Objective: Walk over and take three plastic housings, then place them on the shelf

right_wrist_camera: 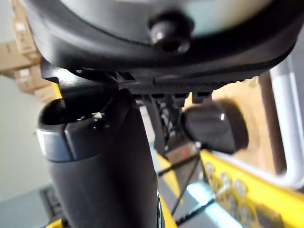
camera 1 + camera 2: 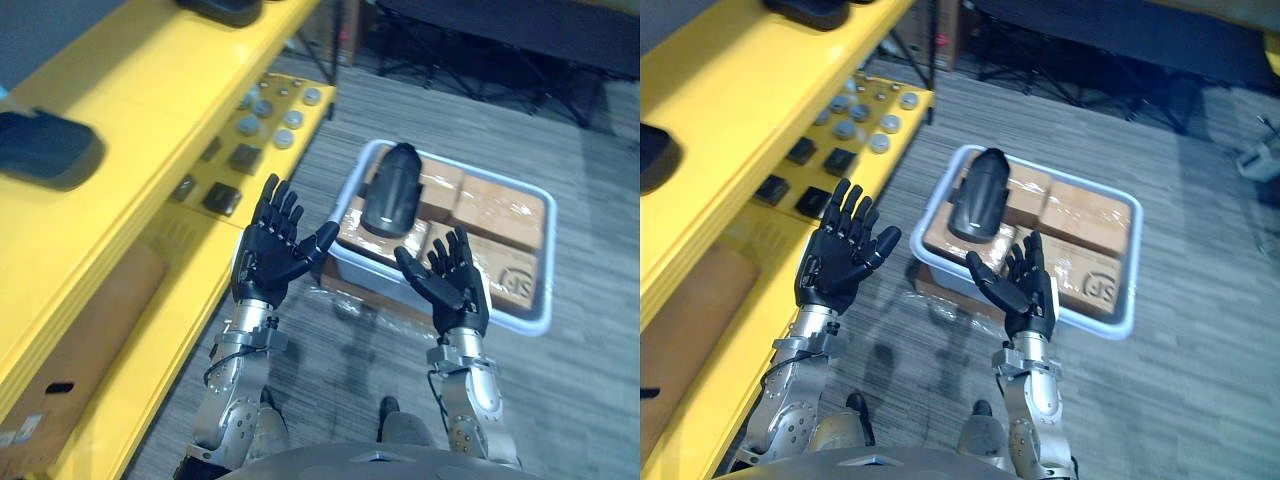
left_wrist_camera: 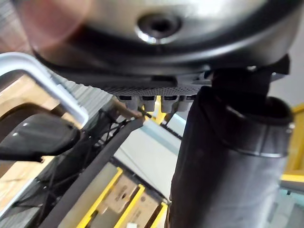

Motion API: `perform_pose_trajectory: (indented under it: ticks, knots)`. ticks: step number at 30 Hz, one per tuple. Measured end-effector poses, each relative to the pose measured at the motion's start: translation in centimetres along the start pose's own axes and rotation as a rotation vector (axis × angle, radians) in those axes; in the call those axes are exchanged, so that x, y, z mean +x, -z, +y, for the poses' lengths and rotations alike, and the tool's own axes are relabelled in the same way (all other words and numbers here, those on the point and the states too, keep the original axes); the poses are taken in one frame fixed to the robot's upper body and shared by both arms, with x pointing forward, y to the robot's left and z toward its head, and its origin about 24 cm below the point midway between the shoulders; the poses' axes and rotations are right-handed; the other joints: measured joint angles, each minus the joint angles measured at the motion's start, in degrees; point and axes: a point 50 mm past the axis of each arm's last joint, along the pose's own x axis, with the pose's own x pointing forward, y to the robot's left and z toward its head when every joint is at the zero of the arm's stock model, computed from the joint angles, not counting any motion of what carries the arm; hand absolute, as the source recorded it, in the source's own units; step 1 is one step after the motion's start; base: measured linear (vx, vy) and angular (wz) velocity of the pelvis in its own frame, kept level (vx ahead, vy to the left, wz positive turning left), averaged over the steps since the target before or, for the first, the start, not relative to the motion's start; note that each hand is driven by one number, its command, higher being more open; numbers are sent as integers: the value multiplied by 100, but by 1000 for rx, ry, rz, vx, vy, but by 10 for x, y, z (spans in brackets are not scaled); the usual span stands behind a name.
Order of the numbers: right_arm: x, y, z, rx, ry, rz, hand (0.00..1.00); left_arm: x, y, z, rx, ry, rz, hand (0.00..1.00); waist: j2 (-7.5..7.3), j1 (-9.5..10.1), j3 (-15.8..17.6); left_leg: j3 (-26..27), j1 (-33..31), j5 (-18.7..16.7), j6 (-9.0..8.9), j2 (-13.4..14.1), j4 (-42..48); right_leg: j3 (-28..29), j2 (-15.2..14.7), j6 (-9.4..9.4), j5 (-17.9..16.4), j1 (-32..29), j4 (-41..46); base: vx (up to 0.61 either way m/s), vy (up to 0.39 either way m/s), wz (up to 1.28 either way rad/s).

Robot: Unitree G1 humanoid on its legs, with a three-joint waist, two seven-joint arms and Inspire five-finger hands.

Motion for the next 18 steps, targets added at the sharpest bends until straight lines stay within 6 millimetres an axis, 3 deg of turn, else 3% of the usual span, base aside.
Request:
perform_pose_trajectory:
  ticks: [5, 8, 11, 12, 14, 15, 17, 18]
  knots:
    - [7, -16, -26, -141, 77, -49, 100, 0, 9, -7, -13, 28, 35, 100, 178, -119, 225, -374, 17, 91, -158, 80, -117, -73, 162, 0, 4, -8, -210, -101, -94, -21]
    - [22, -26, -28, -195, 128, -94, 100, -1, 10, -8, 7, 65, 48, 100, 164, -101, 316, -407, 3, 231, -180, -22, -367, -97, 107, 29, 139, -92, -342, -155, 0, 1]
    - [59, -42, -34, -252, 189, -148, 100, 2, 8, -9, 127, 110, 48, 100, 159, -58, 521, -435, -47, 463, -140, -214, -614, -141, -39, 73, 324, -202, -498, -138, 41, 9]
    - [73, -53, -40, -268, 219, -178, 100, 5, 6, -11, 170, 133, 41, 100, 191, -11, 654, -468, -73, 529, -148, -274, -651, -167, -85, 82, 368, -210, -519, -162, 66, 19]
    - [109, -95, -48, -307, 300, -284, 100, 14, 4, -15, 206, 167, 42, 100, 286, 53, 806, -585, -414, 668, -126, -406, -734, -253, -172, 102, 580, -428, -701, -169, 71, 25]
    - [117, -107, -49, -313, 316, -311, 100, 17, 3, -16, 213, 173, 45, 100, 302, 59, 871, -619, -479, 724, -123, -431, -760, -285, -184, 103, 648, -452, -767, -118, 49, 23]
    - [143, -154, -50, -346, 344, -406, 100, 24, 2, -20, 238, 204, 62, 100, 346, 113, 1181, -713, -670, 895, -25, -479, -817, -349, -194, 110, 849, -535, -910, -66, 23, 15]
    - [148, -164, -50, -358, 346, -426, 100, 26, 2, -21, 243, 210, 68, 100, 362, 132, 1245, -726, -708, 924, -13, -484, -818, -360, -196, 123, 887, -563, -914, -54, 8, 8]
